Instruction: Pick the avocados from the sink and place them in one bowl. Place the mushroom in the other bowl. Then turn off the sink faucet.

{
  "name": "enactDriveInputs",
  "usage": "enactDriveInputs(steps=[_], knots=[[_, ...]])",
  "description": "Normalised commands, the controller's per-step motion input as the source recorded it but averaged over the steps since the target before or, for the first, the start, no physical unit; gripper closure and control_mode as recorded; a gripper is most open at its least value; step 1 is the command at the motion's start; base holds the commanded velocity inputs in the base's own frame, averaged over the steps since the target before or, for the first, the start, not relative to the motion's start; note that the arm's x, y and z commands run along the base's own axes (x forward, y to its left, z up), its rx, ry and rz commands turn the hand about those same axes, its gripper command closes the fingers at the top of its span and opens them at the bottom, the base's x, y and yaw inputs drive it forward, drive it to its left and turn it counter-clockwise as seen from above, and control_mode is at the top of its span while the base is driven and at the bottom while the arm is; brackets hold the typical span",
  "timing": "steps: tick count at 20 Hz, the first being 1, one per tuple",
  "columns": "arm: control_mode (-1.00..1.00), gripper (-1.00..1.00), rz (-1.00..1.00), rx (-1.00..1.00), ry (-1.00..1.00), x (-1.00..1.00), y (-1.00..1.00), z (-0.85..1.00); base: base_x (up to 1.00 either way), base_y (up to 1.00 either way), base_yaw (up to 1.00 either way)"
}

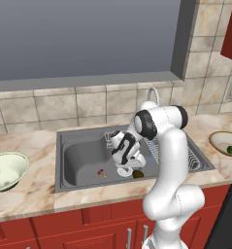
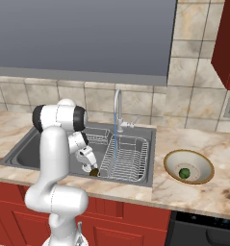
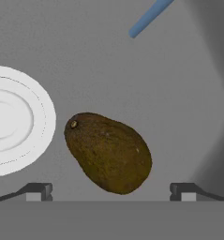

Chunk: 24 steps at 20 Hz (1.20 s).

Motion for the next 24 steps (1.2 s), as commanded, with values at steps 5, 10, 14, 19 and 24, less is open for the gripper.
enactDriveInputs(steps=[5, 10, 14, 19, 24], knots=[[-1.0, -1.0, -0.05, -0.01, 0.0, 0.19, 0.0, -0.12, 0.0, 0.0, 0.0], [-1.0, -1.0, -0.05, 0.0, 0.0, 0.14, 0.0, -0.14, 0.0, 0.0, 0.0], [-1.0, -1.0, -0.07, -0.01, 0.0, 0.0, 0.0, -0.17, 0.0, 0.0, 0.0], [-1.0, -1.0, -0.08, -0.01, 0.0, 0.0, -0.05, -0.18, 0.0, 0.0, 0.0], [-1.0, -1.0, -0.08, 0.0, 0.0, 0.0, -0.2, -0.11, 0.0, 0.0, 0.0]])
